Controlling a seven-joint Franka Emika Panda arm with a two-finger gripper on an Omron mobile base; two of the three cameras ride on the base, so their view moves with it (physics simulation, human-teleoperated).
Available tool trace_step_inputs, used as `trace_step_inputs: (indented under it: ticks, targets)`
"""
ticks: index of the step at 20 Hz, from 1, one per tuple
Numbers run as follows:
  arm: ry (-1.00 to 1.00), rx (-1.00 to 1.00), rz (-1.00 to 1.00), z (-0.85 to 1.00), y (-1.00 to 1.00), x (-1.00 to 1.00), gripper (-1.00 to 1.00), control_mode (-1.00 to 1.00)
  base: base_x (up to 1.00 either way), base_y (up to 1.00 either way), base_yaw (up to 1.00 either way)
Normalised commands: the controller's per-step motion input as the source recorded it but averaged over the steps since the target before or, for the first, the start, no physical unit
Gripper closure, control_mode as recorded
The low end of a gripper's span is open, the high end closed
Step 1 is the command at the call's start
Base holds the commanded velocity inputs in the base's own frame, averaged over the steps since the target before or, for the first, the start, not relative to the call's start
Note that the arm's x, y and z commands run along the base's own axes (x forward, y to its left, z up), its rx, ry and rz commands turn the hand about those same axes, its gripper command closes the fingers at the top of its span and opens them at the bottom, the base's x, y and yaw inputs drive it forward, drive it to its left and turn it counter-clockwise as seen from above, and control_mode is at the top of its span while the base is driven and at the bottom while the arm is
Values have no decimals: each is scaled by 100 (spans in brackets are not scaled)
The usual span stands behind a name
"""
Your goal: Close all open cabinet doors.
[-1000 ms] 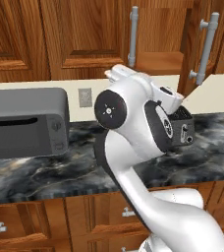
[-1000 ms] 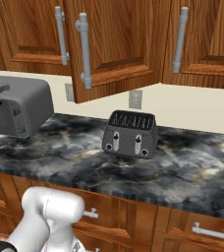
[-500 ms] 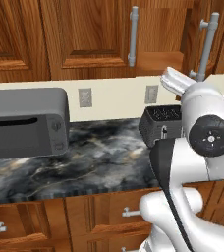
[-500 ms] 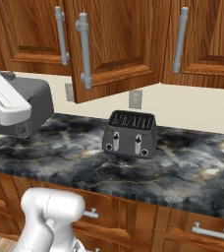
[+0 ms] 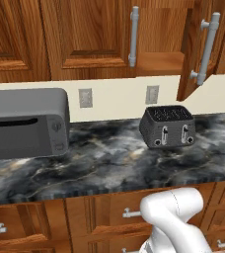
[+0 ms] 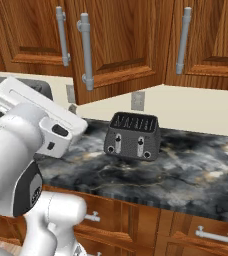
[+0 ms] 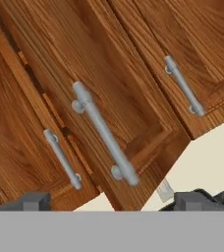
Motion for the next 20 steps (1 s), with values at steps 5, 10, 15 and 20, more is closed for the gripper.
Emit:
trace_step_inputs:
  ticks: [5, 10, 15, 20]
  targets:
    - [-3, 7, 49, 0, -84, -15, -100, -100, 0, 0, 0]
    - [-2, 3, 52, 0, -81, 2, -100, -100, 0, 0, 0]
    - [0, 0, 23, -4, -41, 52, -100, -100, 0, 0, 0]
    - [0, 0, 6, -22, -25, 87, -100, -100, 0, 0, 0]
